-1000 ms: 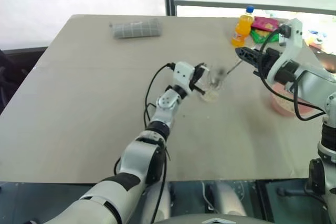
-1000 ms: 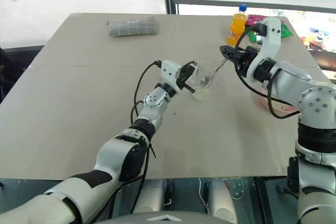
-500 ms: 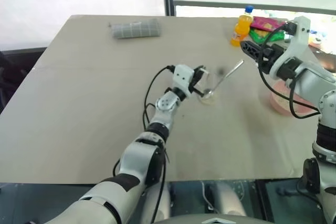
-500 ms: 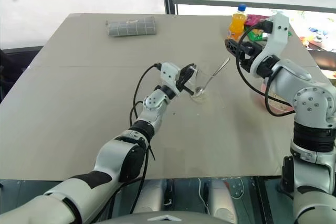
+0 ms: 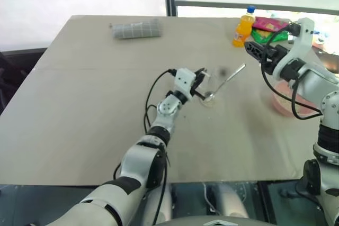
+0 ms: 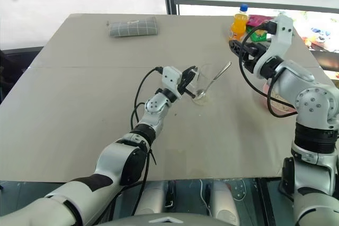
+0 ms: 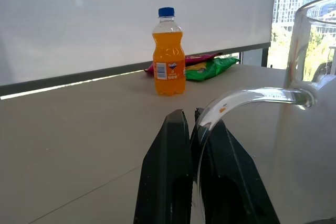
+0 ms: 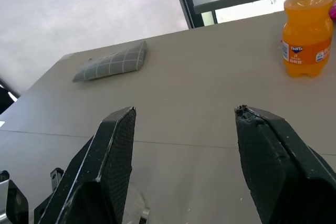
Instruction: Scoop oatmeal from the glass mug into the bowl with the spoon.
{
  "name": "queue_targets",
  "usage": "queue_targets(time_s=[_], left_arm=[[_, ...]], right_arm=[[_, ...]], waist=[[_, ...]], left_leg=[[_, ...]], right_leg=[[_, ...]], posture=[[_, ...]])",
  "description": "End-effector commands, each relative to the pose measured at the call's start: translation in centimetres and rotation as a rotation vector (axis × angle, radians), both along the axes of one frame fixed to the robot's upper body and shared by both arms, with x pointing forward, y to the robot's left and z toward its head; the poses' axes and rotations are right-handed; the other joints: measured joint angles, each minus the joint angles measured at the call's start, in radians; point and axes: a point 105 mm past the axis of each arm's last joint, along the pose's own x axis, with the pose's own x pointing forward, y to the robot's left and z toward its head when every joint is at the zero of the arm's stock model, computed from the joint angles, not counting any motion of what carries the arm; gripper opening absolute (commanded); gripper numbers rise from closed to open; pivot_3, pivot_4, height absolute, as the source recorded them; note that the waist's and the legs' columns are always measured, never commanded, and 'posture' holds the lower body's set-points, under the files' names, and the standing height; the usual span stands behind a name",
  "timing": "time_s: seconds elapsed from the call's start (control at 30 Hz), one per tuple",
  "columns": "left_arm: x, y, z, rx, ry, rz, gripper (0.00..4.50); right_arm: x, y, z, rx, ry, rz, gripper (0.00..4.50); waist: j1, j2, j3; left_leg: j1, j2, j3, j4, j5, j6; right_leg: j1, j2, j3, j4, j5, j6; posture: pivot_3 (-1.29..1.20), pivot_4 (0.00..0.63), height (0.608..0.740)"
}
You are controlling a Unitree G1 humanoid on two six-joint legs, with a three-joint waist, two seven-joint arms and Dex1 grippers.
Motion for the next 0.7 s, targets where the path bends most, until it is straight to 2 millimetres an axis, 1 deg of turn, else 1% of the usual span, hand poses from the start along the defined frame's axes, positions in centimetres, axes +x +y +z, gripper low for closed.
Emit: queue_targets(time_s=[0.03,0.23,0.3,0.33,0.47,0.7], left_arm=[[-0.19,0.12,0.43,-0.001,-0.031,-0.01,0.0],[-0.23,0.19,0.35,-0.001,-0.029,-0.014,0.0],[-0.21,0.27,0.4,0.003,-0.034,-0.009,0.77],[-0.18,0.32,0.5,0.002,-0.04,-0.003,1.08],[-0.17,0.22,0.66,0.004,-0.048,0.0,2.89],[-0.32,0.3,0.39,0.008,-0.042,-0.013,2.89]], right_arm=[[-0.36,-0.47,1.42,0.017,-0.065,-0.009,3.0],[-0.36,-0.31,1.18,0.025,-0.061,0.001,3.0],[-0.35,-0.35,1.13,0.026,-0.061,-0.001,3.06],[-0.36,-0.36,1.12,0.025,-0.062,-0.001,3.06],[-0.38,-0.47,1.0,0.026,-0.062,-0.005,3.06],[-0.34,-0.6,0.88,0.033,-0.06,-0.01,3.06]], waist=[[0.0,0.0,0.0],[0.0,0.0,0.0],[0.0,0.0,0.0],[0.0,0.0,0.0],[0.0,0.0,0.0],[0.0,0.0,0.0]], left_leg=[[0.0,0.0,0.0,0.0,0.0,0.0],[0.0,0.0,0.0,0.0,0.0,0.0],[0.0,0.0,0.0,0.0,0.0,0.0],[0.0,0.0,0.0,0.0,0.0,0.0],[0.0,0.0,0.0,0.0,0.0,0.0],[0.0,0.0,0.0,0.0,0.0,0.0]], right_leg=[[0.0,0.0,0.0,0.0,0.0,0.0],[0.0,0.0,0.0,0.0,0.0,0.0],[0.0,0.0,0.0,0.0,0.0,0.0],[0.0,0.0,0.0,0.0,0.0,0.0],[0.0,0.0,0.0,0.0,0.0,0.0],[0.0,0.0,0.0,0.0,0.0,0.0]], posture=[[0.0,0.15,0.74],[0.0,0.15,0.74],[0.0,0.15,0.74],[0.0,0.15,0.74],[0.0,0.15,0.74],[0.0,0.15,0.74]])
